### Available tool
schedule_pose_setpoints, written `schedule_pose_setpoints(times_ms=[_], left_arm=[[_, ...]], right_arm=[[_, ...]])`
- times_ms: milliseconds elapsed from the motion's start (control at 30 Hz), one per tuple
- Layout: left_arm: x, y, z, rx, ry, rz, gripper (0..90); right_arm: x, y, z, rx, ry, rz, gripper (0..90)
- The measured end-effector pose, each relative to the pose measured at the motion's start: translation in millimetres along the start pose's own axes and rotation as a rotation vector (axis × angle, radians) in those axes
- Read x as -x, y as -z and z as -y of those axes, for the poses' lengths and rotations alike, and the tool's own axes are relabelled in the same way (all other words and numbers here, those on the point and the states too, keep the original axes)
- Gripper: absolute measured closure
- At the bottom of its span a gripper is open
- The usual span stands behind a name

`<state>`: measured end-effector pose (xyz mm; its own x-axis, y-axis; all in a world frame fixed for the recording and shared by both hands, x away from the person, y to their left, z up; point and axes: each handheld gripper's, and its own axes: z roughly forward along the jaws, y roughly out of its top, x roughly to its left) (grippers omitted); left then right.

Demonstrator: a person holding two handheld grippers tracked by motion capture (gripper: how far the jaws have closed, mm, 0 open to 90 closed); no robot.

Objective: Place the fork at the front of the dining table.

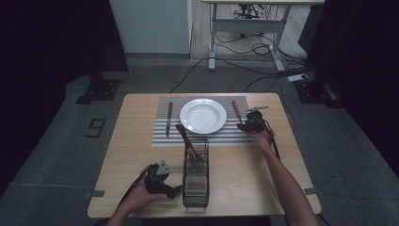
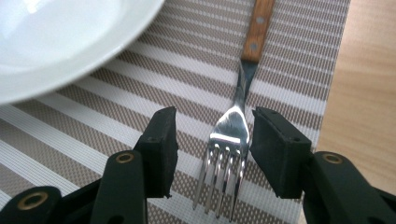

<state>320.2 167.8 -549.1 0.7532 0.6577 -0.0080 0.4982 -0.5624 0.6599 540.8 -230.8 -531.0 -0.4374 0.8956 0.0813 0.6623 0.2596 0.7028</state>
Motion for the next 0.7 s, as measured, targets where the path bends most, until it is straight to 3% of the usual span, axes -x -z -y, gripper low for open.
schedule_pose_setpoints(times_ms=[100, 333, 467, 700], left_arm=[[0.1, 0.1, 0.1, 0.000, 0.001, 0.000, 0.0], [0.4, 0.3, 0.3, 0.000, 0.001, -0.001, 0.0], [0.6, 0.5, 0.6, 0.000, 0.001, -0.002, 0.0], [0.6, 0.5, 0.6, 0.000, 0.001, -0.002, 0.0]], right_arm=[[1.5, -3.9, 3.4, -0.017, -0.005, 0.008, 49.5], [0.4, -5.5, 7.2, -0.018, -0.040, -0.034, 49.2], [-2.6, -4.7, 8.9, -0.014, -0.023, -0.031, 49.5], [-0.7, -3.8, 10.4, -0.005, -0.046, -0.049, 49.5]])
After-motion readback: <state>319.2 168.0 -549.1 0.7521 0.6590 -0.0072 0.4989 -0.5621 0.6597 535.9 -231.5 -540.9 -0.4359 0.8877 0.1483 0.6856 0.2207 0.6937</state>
